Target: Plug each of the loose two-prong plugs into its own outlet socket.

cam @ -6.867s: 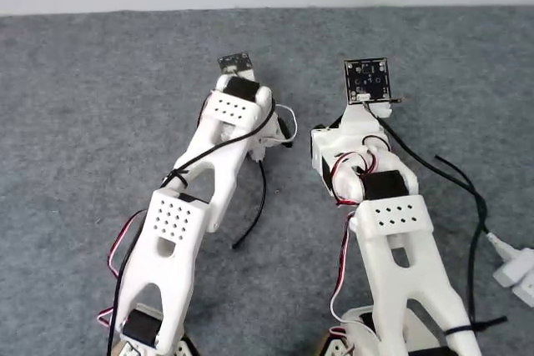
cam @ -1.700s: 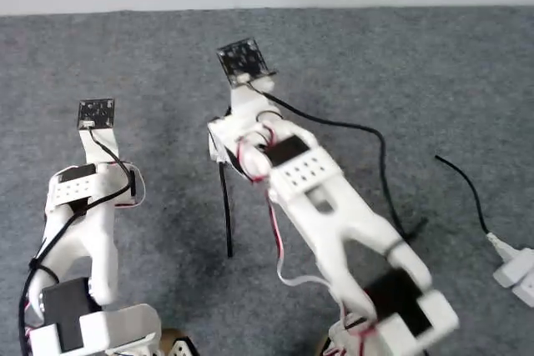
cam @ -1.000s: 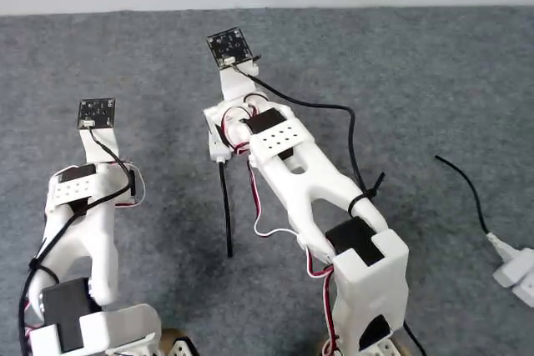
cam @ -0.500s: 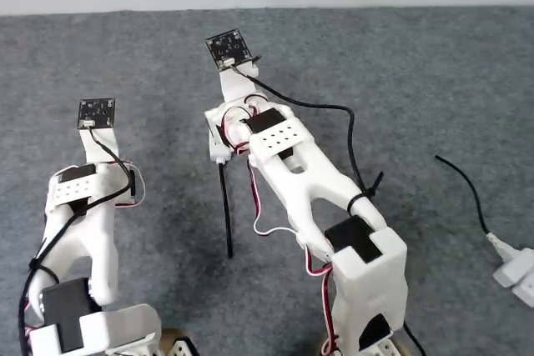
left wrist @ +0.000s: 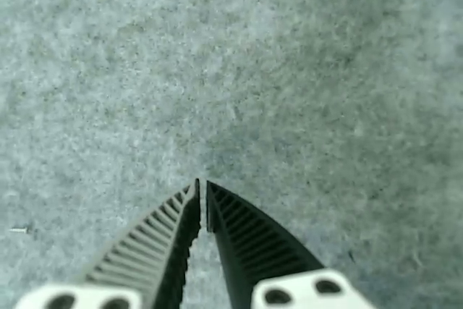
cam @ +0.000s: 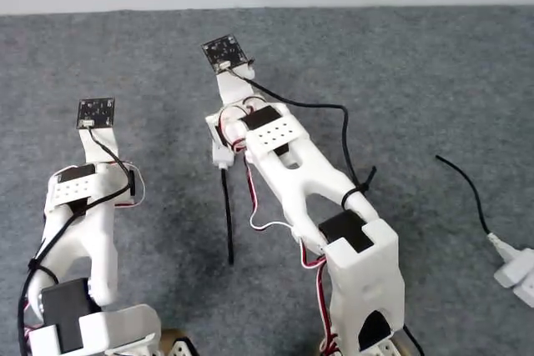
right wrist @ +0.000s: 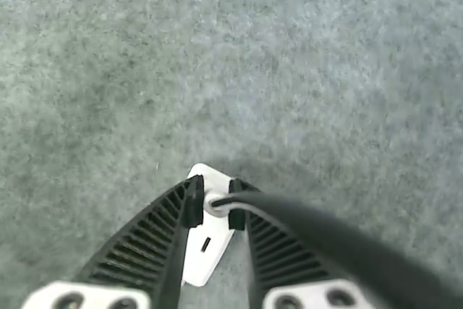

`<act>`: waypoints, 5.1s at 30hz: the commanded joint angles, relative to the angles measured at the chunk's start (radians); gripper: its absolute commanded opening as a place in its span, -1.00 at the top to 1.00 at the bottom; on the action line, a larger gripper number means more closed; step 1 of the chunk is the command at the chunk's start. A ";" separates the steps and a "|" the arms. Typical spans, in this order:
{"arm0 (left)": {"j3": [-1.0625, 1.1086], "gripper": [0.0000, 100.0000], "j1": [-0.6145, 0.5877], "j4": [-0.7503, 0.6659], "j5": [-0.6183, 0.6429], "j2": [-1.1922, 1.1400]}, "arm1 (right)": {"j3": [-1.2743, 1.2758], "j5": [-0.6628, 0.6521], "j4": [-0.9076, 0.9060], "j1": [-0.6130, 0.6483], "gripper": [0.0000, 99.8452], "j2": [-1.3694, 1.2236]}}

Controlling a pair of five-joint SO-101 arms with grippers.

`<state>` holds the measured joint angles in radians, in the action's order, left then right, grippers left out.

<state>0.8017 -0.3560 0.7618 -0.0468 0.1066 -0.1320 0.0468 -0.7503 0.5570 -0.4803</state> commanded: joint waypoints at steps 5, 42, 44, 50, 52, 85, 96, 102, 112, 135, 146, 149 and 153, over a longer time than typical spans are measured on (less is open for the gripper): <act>-0.019 0.96 -0.028 -0.021 -0.005 0.023 | -0.054 -0.086 -0.085 0.058 0.98 -0.065; -0.019 0.96 -0.026 -0.052 0.000 0.023 | -0.265 0.089 -0.369 0.105 0.99 -0.116; -0.019 0.96 -0.026 -0.057 0.000 0.023 | -0.265 0.089 -0.417 0.101 0.99 -0.059; -0.019 0.96 -0.023 -0.057 0.002 0.023 | -0.264 0.054 -0.657 0.061 0.99 0.228; -0.019 0.97 -0.021 -0.057 -0.002 0.025 | -0.262 0.017 -0.739 0.025 0.99 0.348; 0.567 0.96 0.146 -0.175 -0.066 0.756 | 0.644 -0.377 -0.097 -1.483 0.98 0.644; 0.754 0.96 0.164 -0.150 -0.126 1.102 | 0.565 -0.393 -0.157 -1.423 0.59 0.504; 0.814 0.96 0.166 -0.052 -0.123 1.304 | 0.491 -0.117 -0.331 -1.445 0.95 0.653; 0.888 0.97 0.190 0.097 -0.123 1.576 | 0.796 -0.137 -0.389 -1.399 0.98 1.044; 0.883 0.97 0.203 0.382 -0.130 1.712 | 1.617 -0.336 -0.421 -1.021 0.98 1.810; 0.883 0.97 0.203 0.503 -0.126 1.711 | 1.815 -0.336 -0.564 -0.883 0.98 2.312; 0.883 0.97 0.203 0.503 -0.127 1.711 | 1.815 -0.338 -0.549 -0.889 0.98 2.275; 0.883 0.97 0.203 0.503 -0.129 1.711 | 1.815 -0.342 -0.549 -0.886 0.98 2.273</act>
<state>1.6978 -0.1565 1.2635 -0.1665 1.8006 1.6648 -0.2831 -1.3011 -0.3360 1.7921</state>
